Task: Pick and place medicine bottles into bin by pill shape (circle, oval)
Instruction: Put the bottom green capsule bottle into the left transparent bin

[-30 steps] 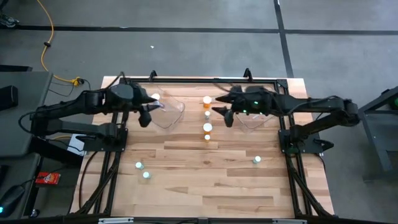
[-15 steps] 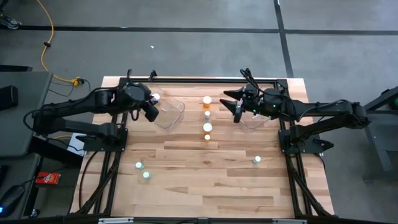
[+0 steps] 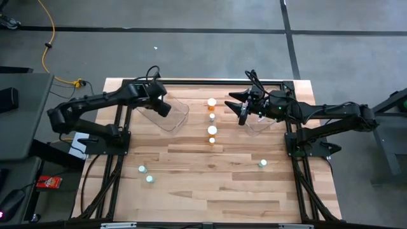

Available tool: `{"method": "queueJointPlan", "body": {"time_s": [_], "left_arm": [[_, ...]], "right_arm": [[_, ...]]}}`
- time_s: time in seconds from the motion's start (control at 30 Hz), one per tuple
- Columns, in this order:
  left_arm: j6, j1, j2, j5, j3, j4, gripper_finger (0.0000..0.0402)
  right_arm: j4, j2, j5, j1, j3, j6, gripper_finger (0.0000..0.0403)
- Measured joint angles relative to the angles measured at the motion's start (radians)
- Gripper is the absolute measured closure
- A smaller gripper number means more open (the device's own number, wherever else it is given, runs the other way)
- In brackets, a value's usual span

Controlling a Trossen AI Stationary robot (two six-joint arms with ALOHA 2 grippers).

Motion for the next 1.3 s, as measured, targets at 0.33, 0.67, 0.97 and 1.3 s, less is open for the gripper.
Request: {"method": "queueJointPlan", "body": {"time_s": [0.33, 0.67, 0.97, 1.3], "left_arm": [[-0.111, 0.014, -0.068, 0.045, -0.164, 0.173, 0.03], [-0.157, 0.019, -0.048, -0.01, -0.243, 0.254, 0.03], [-0.152, 0.02, -0.048, -0.038, -0.261, 0.272, 0.03], [-0.107, 0.02, -0.048, -0.067, -0.261, 0.272, 0.0292]], "right_arm": [[-0.006, 0.0, 0.005, 0.0, 0.0, -0.002, 0.0174], [-0.007, 0.001, 0.045, 0.0, 0.0, -0.001, 0.0174], [-0.007, 0.001, 0.045, 0.0, 0.0, 0.001, 0.0174], [-0.007, 0.001, 0.045, 0.0, 0.0, 0.001, 0.0174]]}}
